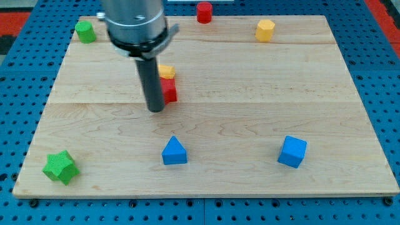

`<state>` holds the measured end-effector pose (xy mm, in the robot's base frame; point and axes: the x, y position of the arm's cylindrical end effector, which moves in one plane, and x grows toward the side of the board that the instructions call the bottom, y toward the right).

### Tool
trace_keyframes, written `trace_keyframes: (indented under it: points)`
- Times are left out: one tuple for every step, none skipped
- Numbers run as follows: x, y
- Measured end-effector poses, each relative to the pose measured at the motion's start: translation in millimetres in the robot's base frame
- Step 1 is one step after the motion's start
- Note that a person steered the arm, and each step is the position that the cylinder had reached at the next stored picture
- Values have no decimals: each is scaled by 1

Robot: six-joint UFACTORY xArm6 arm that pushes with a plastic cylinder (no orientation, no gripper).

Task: Push the red star slightly left

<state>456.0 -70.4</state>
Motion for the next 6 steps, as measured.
trace_keyframes:
  points:
    - [0,48]
    - [-20,92]
    - [-18,6]
    - [-20,-108]
    - [-19,-122]
    - [-27,1]
